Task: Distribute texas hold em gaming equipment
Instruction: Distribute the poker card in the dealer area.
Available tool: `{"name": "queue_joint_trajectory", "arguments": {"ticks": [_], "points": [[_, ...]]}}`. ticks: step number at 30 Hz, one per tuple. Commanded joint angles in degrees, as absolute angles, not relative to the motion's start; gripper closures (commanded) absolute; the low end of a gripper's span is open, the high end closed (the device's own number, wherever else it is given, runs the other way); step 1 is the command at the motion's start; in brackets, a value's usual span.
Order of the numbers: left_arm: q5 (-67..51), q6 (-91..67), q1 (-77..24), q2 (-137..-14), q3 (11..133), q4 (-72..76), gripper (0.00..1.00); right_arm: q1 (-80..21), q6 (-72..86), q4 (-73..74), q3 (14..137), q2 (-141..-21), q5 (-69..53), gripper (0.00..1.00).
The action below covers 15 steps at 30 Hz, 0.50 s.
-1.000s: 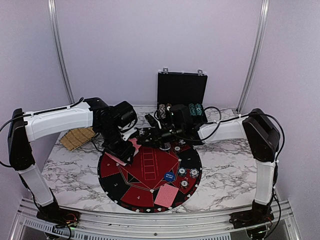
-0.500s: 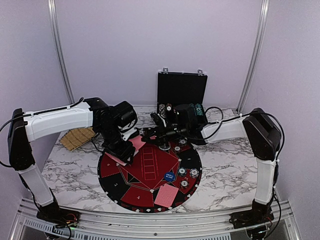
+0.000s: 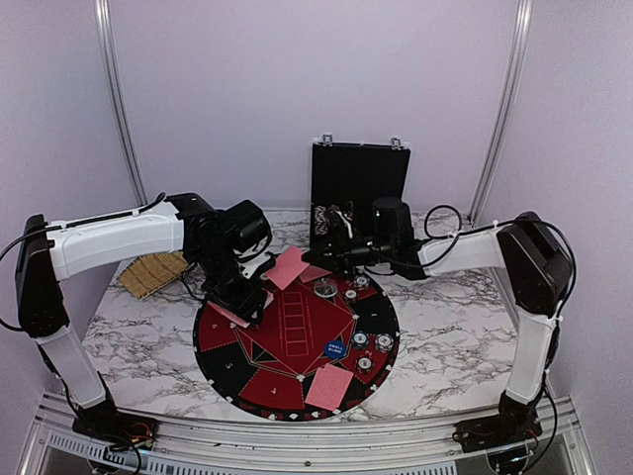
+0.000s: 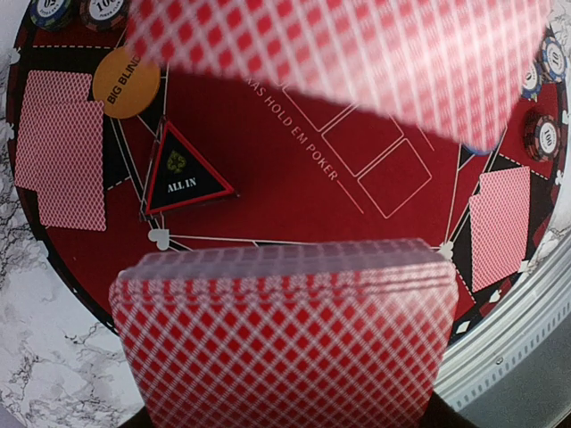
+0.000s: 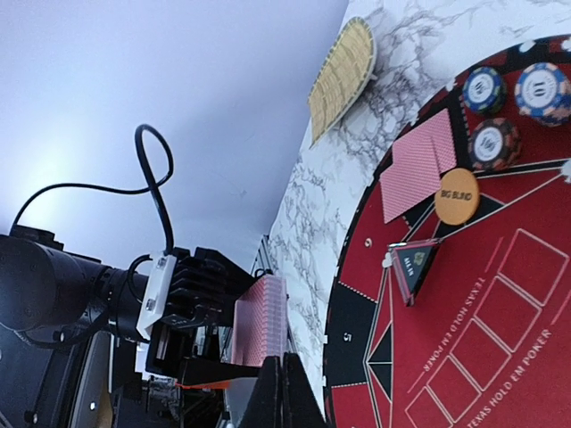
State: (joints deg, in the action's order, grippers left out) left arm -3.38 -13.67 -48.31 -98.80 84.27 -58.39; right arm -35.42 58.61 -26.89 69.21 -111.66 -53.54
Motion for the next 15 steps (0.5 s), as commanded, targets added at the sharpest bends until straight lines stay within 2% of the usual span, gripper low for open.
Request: {"name": "queue_joint_trajectory", "arguments": {"ticks": [1, 6, 15], "points": [[-2.84, -13.44, -47.93, -97.49, 84.07, -58.45, 0.59, -32.35, 54.45, -23.90, 70.02, -111.10, -51.31, 1.00], [-2.99, -13.35, -47.89, -97.51, 83.87, -58.37, 0.59, -30.31, 47.03, -14.21, 75.29, -115.32, -45.00, 1.00], [-3.16, -13.26, -47.55, -97.37, 83.67, -58.38, 0.59, -29.20, 42.32, -7.20, 85.44, -124.96, -35.36, 1.00]]}}
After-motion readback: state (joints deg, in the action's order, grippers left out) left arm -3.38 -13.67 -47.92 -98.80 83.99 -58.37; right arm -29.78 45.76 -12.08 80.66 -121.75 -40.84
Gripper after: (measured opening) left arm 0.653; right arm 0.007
